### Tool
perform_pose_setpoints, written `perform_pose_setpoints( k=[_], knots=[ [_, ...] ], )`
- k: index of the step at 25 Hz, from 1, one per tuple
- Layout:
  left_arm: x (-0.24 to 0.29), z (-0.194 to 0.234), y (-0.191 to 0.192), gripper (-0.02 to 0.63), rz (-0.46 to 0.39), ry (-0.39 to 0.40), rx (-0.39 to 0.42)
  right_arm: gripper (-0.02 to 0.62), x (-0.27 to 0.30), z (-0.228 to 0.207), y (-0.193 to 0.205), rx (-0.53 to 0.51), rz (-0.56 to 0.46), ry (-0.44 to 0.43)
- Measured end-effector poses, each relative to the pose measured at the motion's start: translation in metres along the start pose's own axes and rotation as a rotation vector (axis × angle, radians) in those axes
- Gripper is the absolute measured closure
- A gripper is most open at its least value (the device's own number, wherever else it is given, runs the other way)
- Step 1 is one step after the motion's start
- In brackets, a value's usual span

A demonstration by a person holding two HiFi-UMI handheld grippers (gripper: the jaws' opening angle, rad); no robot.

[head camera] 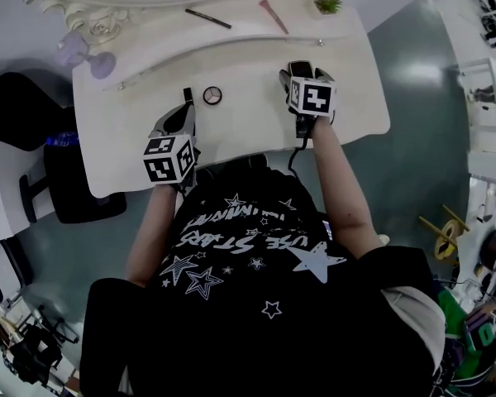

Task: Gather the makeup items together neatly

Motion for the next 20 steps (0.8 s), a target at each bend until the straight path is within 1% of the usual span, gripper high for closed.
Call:
perform_pose_setpoints(
  k=[4, 8, 12, 20],
  knots=[
    [0.007, -0.007, -0.006, 0.606, 0.005, -0.026, -0.012, 0.173, 0.013, -0.014, 0.0, 0.008, 0.041, -0.009],
    [0.013, -0.01, -0.007, 0.606, 0.015, -0.049, -0.024, 0.174, 0.028, -0.018, 0.003, 0.0, 0.08, -0.018],
    [0.017, -0.01, -0.008, 0.606, 0.018, -0.062, -0.033, 0.22, 0.033, -0.022, 0.001, 0.002, 0.077, 0.008],
    [0.016, -0.005, -0.003, 0.606, 0.024, -0.064, -0.041, 0.233, 0.033, -0.023, 0.001, -0.005, 0.079, 0.009]
  ],
)
Point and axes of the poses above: the fingertips, and each gripper's own axes: x forward along the fingers, z to its left, y out of its underside, the point moved 5 cm from there along -x, backward along the fingers, and after that the axes turned 13 degrees about x, right-handed, at the moved point
